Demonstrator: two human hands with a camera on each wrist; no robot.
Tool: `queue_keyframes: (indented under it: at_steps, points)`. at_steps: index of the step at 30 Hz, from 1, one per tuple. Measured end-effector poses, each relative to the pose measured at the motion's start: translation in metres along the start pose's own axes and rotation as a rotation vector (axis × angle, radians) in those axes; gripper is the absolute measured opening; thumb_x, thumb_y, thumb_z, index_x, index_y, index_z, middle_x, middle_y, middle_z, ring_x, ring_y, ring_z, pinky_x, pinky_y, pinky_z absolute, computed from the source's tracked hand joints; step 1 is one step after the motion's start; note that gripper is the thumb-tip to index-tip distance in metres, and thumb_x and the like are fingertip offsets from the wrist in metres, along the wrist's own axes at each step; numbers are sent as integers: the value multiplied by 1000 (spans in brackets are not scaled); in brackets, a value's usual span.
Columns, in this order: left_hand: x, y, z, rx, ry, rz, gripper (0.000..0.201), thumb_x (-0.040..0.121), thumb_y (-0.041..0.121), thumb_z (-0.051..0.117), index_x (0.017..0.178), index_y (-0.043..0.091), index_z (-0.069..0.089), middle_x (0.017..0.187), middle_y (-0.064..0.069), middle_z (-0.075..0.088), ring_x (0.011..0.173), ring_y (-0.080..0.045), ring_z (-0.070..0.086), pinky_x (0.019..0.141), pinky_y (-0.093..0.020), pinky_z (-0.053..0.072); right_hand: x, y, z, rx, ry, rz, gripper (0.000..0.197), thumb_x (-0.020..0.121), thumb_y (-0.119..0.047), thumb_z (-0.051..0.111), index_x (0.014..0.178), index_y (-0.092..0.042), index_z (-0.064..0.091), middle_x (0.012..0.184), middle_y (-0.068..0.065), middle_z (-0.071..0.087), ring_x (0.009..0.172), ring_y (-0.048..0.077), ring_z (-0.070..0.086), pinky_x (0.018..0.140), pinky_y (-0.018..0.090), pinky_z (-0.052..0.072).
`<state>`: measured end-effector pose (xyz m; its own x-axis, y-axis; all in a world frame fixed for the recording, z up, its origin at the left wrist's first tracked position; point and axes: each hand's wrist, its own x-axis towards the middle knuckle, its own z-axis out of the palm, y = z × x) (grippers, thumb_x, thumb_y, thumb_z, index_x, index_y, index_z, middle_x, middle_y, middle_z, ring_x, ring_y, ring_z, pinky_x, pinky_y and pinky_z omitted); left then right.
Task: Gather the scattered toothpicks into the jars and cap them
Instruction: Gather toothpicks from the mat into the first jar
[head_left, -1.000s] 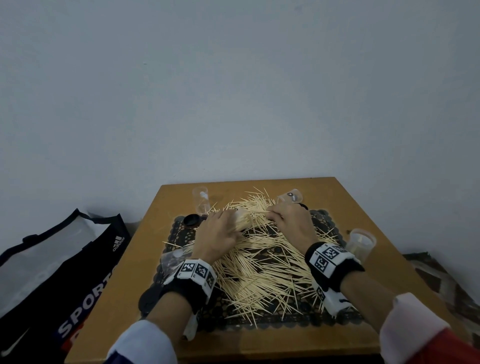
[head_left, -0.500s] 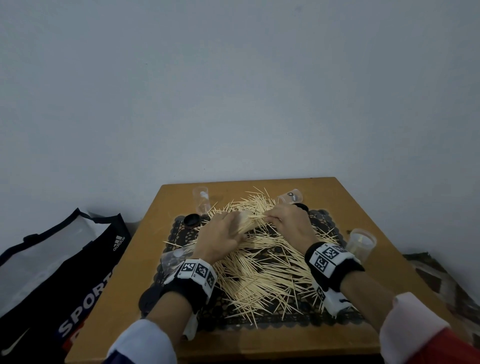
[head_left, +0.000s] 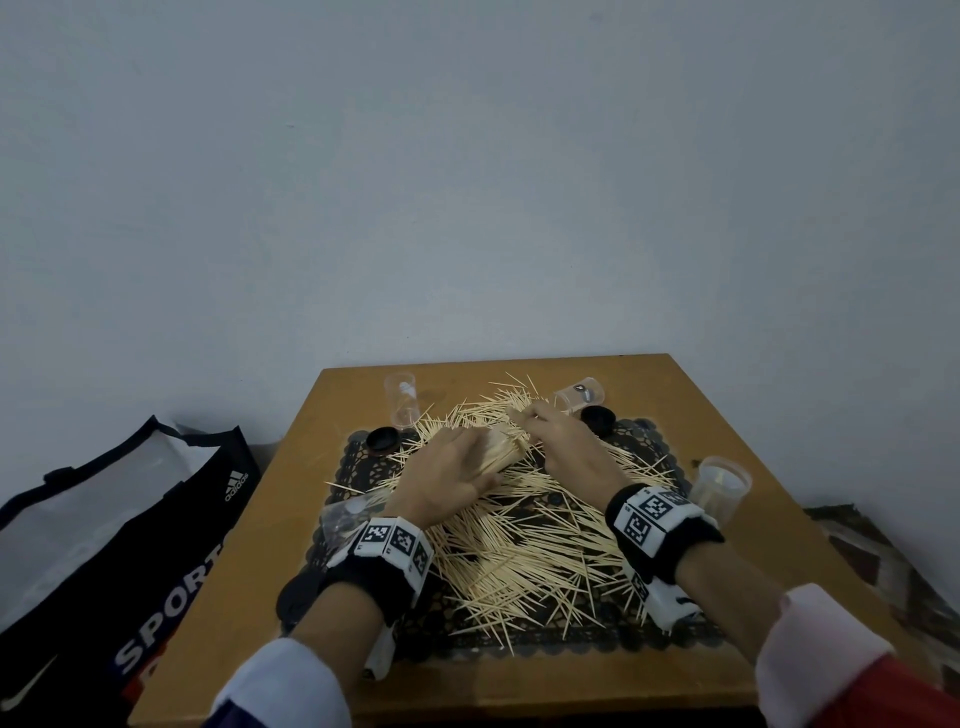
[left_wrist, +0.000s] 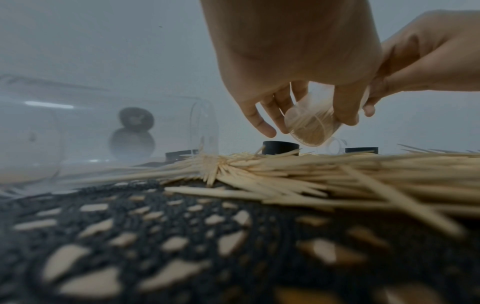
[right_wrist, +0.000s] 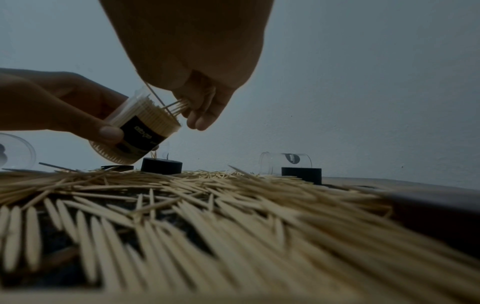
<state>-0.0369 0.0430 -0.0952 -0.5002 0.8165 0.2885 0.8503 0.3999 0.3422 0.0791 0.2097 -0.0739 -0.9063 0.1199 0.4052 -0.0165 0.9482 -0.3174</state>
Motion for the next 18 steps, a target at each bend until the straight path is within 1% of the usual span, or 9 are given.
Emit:
queue_keyframes:
  at_steps: [2, 4, 7, 8, 10, 12, 14, 16, 18]
  points:
    - [1, -1, 1, -10, 2, 3, 67, 89, 57, 57, 140, 16, 44, 127, -3, 56, 109, -15, 50, 91, -31, 44, -1, 1, 0, 30, 33, -22, 69, 79, 22, 47, 140, -11, 49, 116, 8, 63, 93, 21, 63, 80, 36, 55]
    - [1, -2, 1, -27, 1, 13, 68, 89, 58, 58, 140, 16, 45, 127, -3, 56, 108, -15, 50, 91, -31, 44, -3, -1, -3, 87, 86, -25, 61, 82, 19, 50, 135, -11, 54, 117, 12, 68, 95, 22, 69, 78, 38, 58]
    - [1, -1, 2, -61, -7, 35, 69, 87, 60, 57, 138, 14, 47, 123, -3, 57, 101, -12, 48, 88, -30, 44, -4, -2, -5, 73, 186, -67, 39, 87, 6, 60, 124, -8, 64, 101, 10, 74, 85, 20, 72, 72, 40, 59]
    - [2, -1, 2, -70, -9, 40, 68, 87, 59, 57, 137, 14, 47, 122, -3, 57, 99, -12, 47, 86, -30, 44, -3, -2, -5, 70, 200, -70, 35, 88, 3, 62, 121, -8, 65, 98, 9, 74, 84, 19, 72, 71, 39, 59]
    - [1, 0, 2, -87, -15, 51, 66, 88, 56, 61, 138, 14, 48, 121, -3, 57, 100, -12, 48, 86, -29, 43, -3, -1, -4, 82, 200, -63, 32, 89, 1, 61, 119, -8, 66, 99, 7, 75, 85, 16, 72, 72, 38, 59]
    - [1, 1, 2, -99, -27, 60, 65, 88, 53, 63, 138, 14, 48, 122, -3, 57, 101, -13, 50, 87, -30, 44, -4, -1, -5, 100, 162, -55, 37, 89, 6, 57, 122, -9, 64, 103, 8, 74, 90, 17, 71, 75, 39, 59]
    - [1, 2, 2, -101, -41, 62, 65, 88, 51, 64, 138, 12, 47, 122, -3, 57, 103, -14, 51, 87, -28, 42, -4, -2, -4, 130, 100, -29, 50, 86, 15, 51, 128, -10, 60, 111, 12, 71, 95, 20, 70, 76, 40, 59]
    - [1, 1, 2, -114, -45, 67, 68, 88, 53, 63, 139, 12, 46, 123, -3, 57, 104, -14, 51, 88, -30, 44, -4, -3, -3, 155, 35, -19, 66, 80, 20, 48, 135, -16, 54, 117, 11, 67, 101, 24, 67, 80, 41, 57]
    - [2, 1, 3, -120, -44, 75, 70, 86, 57, 61, 138, 13, 47, 122, -3, 57, 102, -13, 51, 85, -29, 43, -3, -3, 0, 159, -12, -33, 80, 74, 20, 49, 141, -23, 46, 125, 7, 63, 109, 22, 62, 86, 41, 55]
